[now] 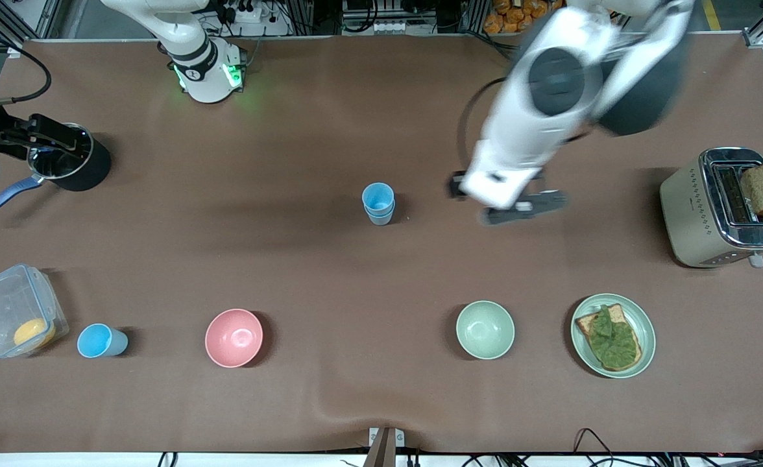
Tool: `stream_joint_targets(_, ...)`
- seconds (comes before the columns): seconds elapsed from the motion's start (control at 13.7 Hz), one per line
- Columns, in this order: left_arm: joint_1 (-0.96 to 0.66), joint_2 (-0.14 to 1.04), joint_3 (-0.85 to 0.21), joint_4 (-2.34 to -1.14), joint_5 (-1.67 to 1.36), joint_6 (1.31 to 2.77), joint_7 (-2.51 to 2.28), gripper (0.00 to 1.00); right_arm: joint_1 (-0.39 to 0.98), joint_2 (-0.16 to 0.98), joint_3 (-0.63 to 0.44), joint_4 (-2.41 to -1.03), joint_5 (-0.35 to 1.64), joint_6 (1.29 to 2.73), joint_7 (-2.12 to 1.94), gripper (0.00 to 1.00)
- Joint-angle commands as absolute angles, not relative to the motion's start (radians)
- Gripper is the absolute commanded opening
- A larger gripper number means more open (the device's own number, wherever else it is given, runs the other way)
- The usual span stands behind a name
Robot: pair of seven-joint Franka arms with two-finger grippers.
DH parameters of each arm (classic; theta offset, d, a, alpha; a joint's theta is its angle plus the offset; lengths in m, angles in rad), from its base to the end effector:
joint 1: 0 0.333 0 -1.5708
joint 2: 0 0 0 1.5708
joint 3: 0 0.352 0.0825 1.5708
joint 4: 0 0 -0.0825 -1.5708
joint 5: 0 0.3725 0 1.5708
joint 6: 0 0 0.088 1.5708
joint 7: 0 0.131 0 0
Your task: Stack blue cups with both arms
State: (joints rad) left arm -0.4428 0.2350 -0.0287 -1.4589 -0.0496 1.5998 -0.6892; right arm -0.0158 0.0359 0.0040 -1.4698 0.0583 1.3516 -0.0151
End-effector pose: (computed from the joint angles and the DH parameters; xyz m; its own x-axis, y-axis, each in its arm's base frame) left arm 0.5480 -0.2843 0.5538 0.9696 0.2197 -0.1080 0.2192 -0.9755 -0.0166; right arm 0.5283 0.0023 0.6457 0.9882 0.0161 -0.1522 0.0069 -0.9981 -0.0606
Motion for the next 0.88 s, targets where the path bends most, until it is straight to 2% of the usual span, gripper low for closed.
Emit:
stream_joint_targets(0.0,-0.301,0.027,-0.038,-1.663,-0.044,1.614,-0.531,1.00,-0.038,0.048,0.014,-1.445,0.081,1.344,-0.021,1.00)
stream_joint_targets(0.15,-0.200,-0.043,-0.038,-1.690,-0.035,1.583,-0.386,1.00,-0.038,0.048,0.014,-1.445,0.080,1.344,-0.021,1.00)
stream_joint_targets(0.44,-0.123,-0.167,-0.038,-1.759,0.047,1.582,-0.266,1.00,-0.038,0.051,0.014,-1.448,0.084,1.377,-0.032,1.00)
stream_joint_targets(0.81,-0.068,-0.187,-0.040,-1.761,0.048,1.595,-0.170,1.00,-0.044,0.052,0.012,-1.444,0.071,1.394,-0.019,1.00)
